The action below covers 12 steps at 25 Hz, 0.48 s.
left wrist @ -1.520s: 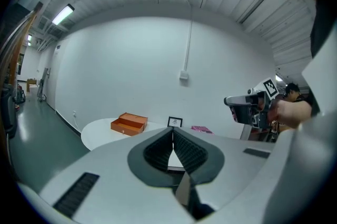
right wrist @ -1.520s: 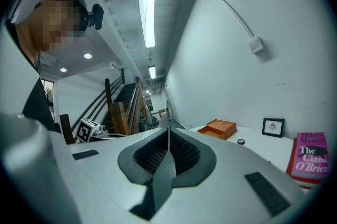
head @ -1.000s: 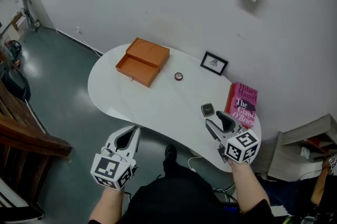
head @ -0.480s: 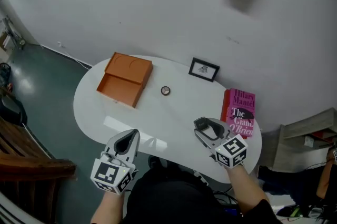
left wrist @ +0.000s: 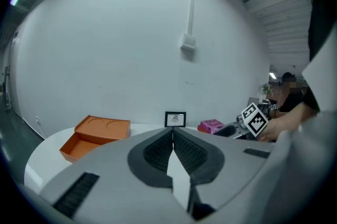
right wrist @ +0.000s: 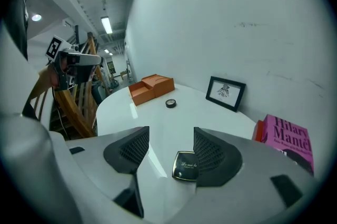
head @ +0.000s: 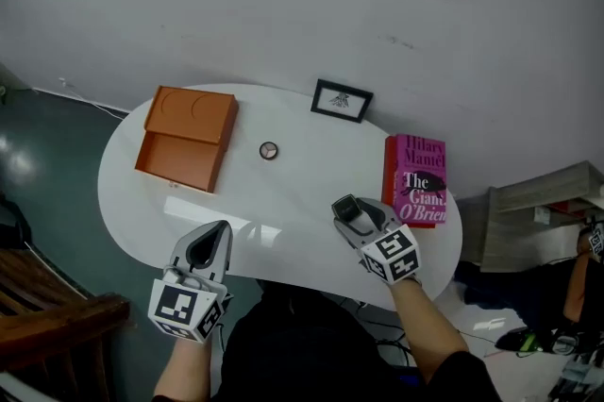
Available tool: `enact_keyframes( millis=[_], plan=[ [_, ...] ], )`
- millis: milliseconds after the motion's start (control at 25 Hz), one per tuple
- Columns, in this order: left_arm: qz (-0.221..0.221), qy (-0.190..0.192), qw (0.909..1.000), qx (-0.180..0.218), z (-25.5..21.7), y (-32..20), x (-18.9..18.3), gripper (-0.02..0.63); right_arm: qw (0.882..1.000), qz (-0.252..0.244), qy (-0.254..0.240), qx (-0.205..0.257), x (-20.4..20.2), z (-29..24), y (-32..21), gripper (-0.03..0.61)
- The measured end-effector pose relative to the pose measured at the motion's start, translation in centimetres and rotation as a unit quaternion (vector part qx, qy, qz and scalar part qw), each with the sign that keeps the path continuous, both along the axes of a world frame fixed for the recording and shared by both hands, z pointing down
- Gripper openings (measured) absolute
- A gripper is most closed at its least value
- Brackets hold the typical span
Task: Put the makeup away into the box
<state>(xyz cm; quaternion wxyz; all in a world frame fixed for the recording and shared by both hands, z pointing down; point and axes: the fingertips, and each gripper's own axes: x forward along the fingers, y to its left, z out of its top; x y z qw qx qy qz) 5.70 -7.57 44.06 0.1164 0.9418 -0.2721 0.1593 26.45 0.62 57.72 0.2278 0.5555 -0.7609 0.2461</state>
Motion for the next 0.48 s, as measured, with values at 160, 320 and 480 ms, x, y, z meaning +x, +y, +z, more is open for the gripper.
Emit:
enact_keyframes(
  millis=[160, 320, 480],
  plan=[
    [0.011, -0.007, 0.9996, -0.024, 1.8, 0.0, 1.1, 0.012, 0.999, 0.021, 0.003, -0.03, 1.2, 3.2, 0.0, 0.247],
    [0.024, -0.007, 0.9987, -0.045, 3.1, 0.2, 2.2, 0.014, 0.997, 0.052, -0.012, -0.062, 2.0, 5.9, 0.2, 0.261],
    [0.035, -0.014, 0.9983, -0.044, 3.7, -0.1, 2.7, 0.014, 0.993, 0.068, 0.008, -0.096, 2.3, 8.0, -0.1, 0.273]
  ],
)
